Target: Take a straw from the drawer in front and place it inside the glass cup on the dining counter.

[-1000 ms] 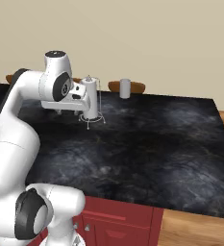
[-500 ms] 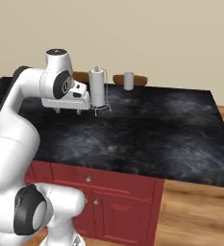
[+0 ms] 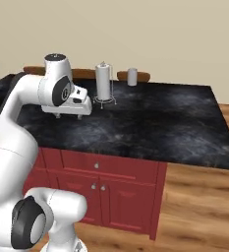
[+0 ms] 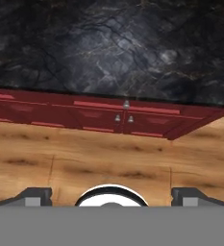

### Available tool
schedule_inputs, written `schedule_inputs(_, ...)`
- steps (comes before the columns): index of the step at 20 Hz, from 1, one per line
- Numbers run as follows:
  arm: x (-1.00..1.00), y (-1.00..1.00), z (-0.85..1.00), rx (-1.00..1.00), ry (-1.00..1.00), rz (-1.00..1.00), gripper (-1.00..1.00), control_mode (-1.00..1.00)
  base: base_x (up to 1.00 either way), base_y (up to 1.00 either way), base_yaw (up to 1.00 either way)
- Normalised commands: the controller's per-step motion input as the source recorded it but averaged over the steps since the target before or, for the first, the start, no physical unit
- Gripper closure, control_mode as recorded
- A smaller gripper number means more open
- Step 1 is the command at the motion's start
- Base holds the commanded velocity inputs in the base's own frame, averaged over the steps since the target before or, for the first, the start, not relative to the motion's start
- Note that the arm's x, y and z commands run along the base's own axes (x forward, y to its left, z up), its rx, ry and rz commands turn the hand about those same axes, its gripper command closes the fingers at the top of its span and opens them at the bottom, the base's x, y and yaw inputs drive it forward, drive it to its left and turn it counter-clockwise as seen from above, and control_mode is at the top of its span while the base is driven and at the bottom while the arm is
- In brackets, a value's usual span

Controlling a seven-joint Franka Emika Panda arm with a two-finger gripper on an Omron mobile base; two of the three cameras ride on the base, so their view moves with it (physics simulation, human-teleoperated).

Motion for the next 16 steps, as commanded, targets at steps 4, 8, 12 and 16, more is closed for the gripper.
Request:
schedule_inputs(4,0.0,0.0,0.0,0.0,0.0,0.0,-1.0,1.0,-0.01,0.18,-0.36)
schedule_inputs(8,0.0,0.0,0.0,0.0,0.0,0.0,-1.0,1.0,-0.04,0.61,-0.53)
schedule_inputs(12,0.0,0.0,0.0,0.0,0.0,0.0,-1.0,1.0,0.0,0.74,-0.56)
schedule_inputs(16,0.0,0.0,0.0,0.0,0.0,0.0,-1.0,1.0,0.0,0.67,-0.51)
